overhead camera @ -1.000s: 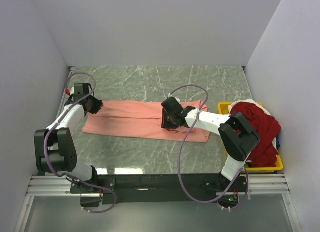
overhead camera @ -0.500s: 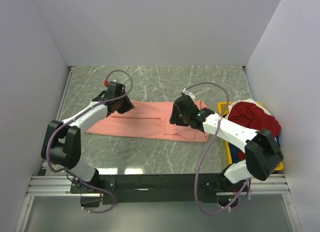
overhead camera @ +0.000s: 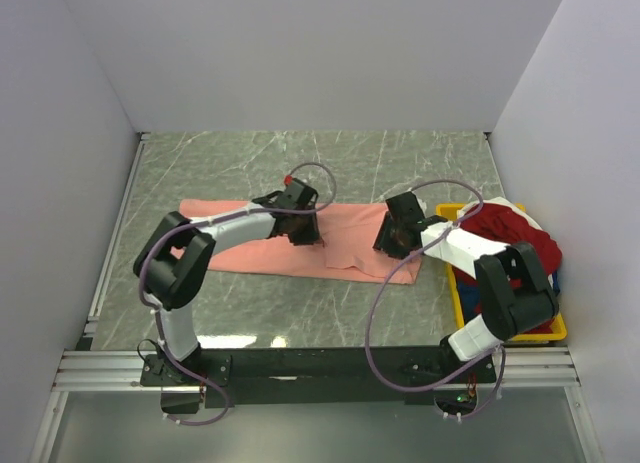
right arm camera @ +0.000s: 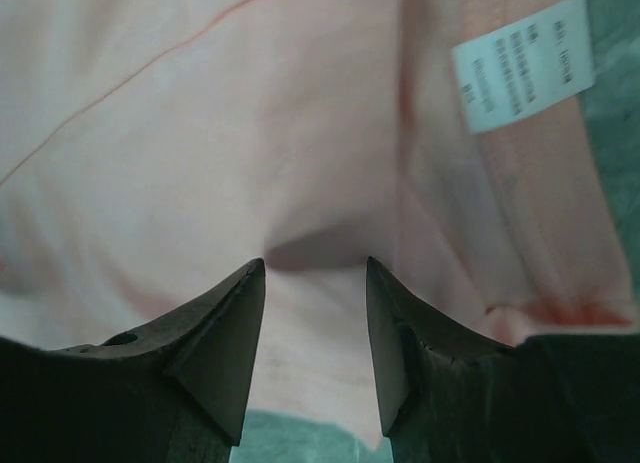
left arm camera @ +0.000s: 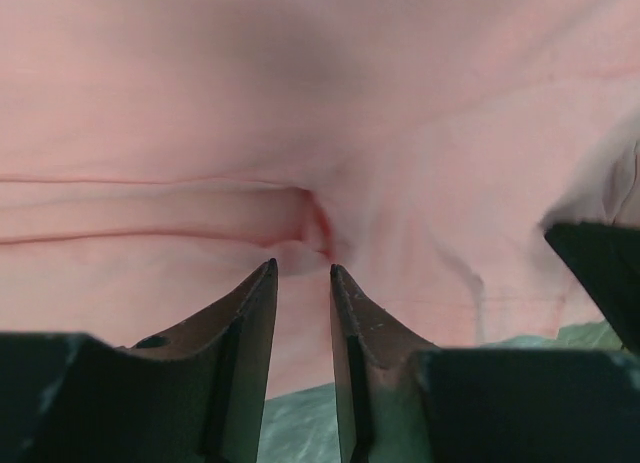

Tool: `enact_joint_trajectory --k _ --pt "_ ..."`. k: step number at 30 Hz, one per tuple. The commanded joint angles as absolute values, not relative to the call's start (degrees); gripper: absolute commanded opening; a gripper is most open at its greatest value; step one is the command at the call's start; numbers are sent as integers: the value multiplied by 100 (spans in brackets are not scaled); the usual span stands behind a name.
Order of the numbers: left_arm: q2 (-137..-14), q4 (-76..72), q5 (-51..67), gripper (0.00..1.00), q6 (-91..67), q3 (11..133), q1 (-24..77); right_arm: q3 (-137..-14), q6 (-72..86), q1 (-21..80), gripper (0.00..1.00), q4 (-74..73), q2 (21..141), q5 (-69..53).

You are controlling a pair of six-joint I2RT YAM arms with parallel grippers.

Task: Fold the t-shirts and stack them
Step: Fold the tshirt

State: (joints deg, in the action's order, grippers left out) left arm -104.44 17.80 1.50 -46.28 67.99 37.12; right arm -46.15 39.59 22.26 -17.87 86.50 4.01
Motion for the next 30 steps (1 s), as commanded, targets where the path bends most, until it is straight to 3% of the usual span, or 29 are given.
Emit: enact_joint_trajectory --k 1,11,18,24,30 --pt "-10661 1906 18 33 -4474 7329 3972 -4631 3982 1855 52 -1424 8973 53" --pt "-10548 2496 -589 37 -4482 7568 3658 -6053 3727 1310 50 -1985 10361 -377" --pt "-9836 2724 -544 38 -4535 7120 2690 -8066 3586 1011 50 -2890 11574 -536" --pt "-9387 2830 -816 35 -4667 6399 2110 -10666 3410 905 49 -4059 12822 -387" --pt "-9369 2813 -1186 29 -4737 5977 2074 -9733 3463 1116 50 -3709 11902 -299"
